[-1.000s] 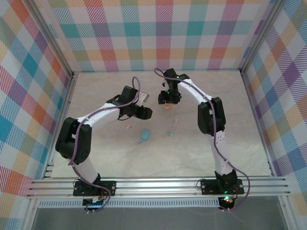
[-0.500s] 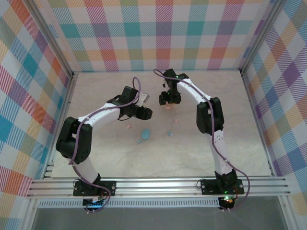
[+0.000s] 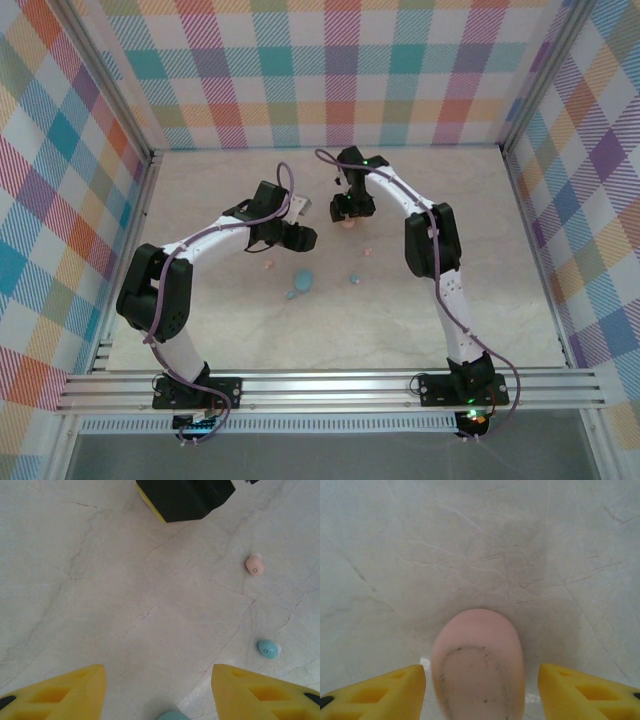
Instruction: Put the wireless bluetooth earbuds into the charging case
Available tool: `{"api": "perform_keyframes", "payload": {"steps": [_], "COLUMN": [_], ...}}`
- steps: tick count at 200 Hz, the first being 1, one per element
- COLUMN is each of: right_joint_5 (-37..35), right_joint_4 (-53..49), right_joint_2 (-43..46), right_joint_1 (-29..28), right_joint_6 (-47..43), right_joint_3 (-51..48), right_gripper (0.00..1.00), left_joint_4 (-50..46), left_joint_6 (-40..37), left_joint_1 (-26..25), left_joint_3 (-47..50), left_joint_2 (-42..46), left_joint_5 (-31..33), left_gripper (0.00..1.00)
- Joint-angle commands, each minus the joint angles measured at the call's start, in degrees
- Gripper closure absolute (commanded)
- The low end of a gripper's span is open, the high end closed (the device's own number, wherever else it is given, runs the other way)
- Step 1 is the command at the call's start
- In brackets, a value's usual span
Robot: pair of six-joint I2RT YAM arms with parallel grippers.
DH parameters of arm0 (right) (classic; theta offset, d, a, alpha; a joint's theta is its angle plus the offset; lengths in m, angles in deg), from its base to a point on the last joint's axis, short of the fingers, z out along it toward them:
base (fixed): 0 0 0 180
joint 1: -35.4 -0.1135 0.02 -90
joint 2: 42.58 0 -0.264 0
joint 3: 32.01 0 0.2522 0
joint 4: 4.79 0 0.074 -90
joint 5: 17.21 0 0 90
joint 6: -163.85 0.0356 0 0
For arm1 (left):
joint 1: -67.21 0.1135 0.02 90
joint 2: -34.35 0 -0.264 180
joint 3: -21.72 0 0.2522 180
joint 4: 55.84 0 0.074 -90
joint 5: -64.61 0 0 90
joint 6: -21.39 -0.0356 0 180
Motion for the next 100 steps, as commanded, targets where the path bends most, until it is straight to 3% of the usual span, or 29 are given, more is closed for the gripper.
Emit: {"api": "perform_keyframes", "payload": {"steps": [1, 24, 60, 100], "right_joint_5": [-1.0, -0.2, 2.7, 12.3], "right_joint_4": [-1.8, -2.7, -1.3, 13.6], "right_joint_2": [-1.5, -3.0, -1.5, 11.9], "right_joint_1": [-0.3, -0.3, -0.2, 1.4], "right_joint_6": [1.1, 1.1, 4.5, 18.8], "right_joint_3": [1.9, 3.9, 3.3, -11.7], "right_gripper": [0.42, 0.51, 0.74, 0.81], "left_joint_4": [-1.4, -0.6, 5.6, 20.0], "left_joint_6": [-0.6, 0.1, 2.9, 9.0], "left_joint_1": [0.0, 0.0, 0.0, 0.0], "left_joint_3": [1.0, 1.5, 5.2, 12.9], "left_joint_2": [1.2, 1.4, 4.0, 10.8], "left_joint_5": [0.4, 0.1, 0.3, 0.8], "left_gripper": [0.41, 0.41, 0.41, 0.37]}}
